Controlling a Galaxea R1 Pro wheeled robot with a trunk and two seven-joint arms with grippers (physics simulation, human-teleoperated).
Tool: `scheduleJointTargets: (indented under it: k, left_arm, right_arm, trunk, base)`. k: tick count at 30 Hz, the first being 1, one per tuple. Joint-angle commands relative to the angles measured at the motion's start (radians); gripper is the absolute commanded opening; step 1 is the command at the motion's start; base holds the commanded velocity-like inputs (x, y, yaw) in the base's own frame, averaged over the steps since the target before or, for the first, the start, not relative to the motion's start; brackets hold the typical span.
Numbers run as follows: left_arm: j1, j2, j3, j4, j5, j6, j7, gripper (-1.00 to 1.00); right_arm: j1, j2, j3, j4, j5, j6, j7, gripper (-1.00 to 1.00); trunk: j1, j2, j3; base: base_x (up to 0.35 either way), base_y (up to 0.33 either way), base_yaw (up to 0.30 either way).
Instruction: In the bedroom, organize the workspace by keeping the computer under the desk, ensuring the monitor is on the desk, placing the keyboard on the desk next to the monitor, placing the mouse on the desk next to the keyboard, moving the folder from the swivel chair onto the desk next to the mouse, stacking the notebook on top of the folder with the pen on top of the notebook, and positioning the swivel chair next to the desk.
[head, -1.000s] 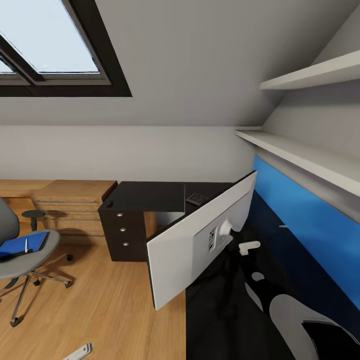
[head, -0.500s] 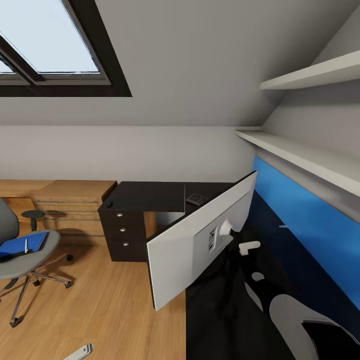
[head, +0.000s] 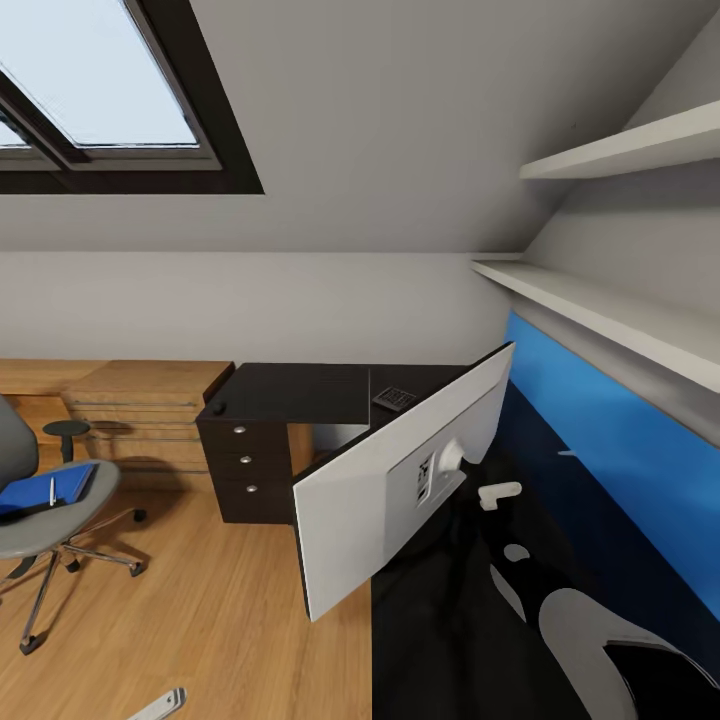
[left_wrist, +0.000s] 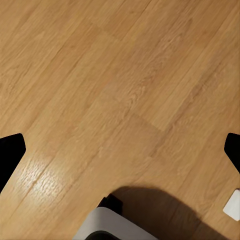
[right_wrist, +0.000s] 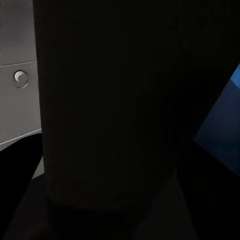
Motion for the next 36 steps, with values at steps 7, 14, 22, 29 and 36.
scheduleJointTargets:
  k: [7,14,22,29,36]
  left_arm:
    - [-0.001,0.001,-0.003,-0.002,0.006,-0.004,0.007,1.0]
    - [-0.001,0.001,-0.003,-0.002,0.006,-0.013,0.007,1.0]
    - [-0.001,0.001,-0.004,-0.002,0.006,-0.016,0.006,1.0]
    - [-0.001,0.001,-0.004,-0.002,0.006,-0.016,0.006,1.0]
    - [-0.001,0.001,-0.005,-0.002,0.006,-0.016,0.006,1.0]
  right_arm:
    - [-0.001,0.001,0.004,0.003,0.016,-0.003,0.002,-1.0]
    - [-0.001,0.0,0.005,0.003,0.016,-0.003,0.002,-1.0]
    - [-0.001,0.0,0.005,0.003,0.016,-0.003,0.002,-1.0]
    - [-0.001,0.0,0.005,0.002,0.016,-0.003,0.002,-1.0]
    - [-0.001,-0.001,0.005,0.002,0.016,-0.003,0.002,-1.0]
  trunk:
    - [0.001,-0.002,-0.002]
    - [0.001,-0.002,-0.002]
    - [0.001,-0.002,-0.002]
    - [0.001,-0.002,-0.002]
    - [0.001,-0.002,-0.002]
  base:
    - [0.0,0.0,0.0]
    - [0.0,0.0,0.0]
    - [0.0,0.0,0.0]
    - [0.0,0.0,0.0]
    - [0.0,0.0,0.0]
